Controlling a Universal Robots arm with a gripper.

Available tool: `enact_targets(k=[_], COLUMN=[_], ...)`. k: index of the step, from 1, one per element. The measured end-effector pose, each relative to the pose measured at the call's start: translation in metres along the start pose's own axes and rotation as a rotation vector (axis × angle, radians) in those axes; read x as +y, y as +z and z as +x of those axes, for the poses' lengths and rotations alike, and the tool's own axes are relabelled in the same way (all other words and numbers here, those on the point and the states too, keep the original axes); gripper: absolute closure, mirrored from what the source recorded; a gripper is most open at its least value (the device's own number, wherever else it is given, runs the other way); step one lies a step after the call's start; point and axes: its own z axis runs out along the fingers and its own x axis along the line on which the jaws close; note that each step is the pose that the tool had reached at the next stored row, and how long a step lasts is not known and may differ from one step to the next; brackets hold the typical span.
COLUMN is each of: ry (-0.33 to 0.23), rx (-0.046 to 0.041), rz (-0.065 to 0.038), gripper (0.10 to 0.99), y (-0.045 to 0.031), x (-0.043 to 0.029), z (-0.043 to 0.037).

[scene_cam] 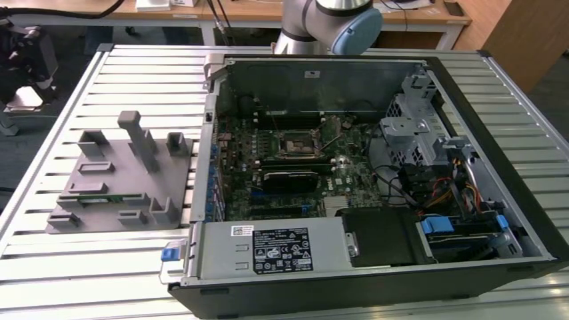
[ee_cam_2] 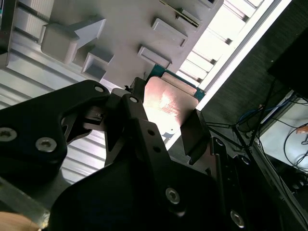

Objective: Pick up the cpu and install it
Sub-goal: 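Pick up the cpu and move it towards the insertion slot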

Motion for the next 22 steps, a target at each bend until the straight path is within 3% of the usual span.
enact_targets(k=[22], ry=[0.0], rx=[-0.0001], rz=[0.0], gripper=[0.545], y=[-0.0152], x=[0.0007], z=[-0.002])
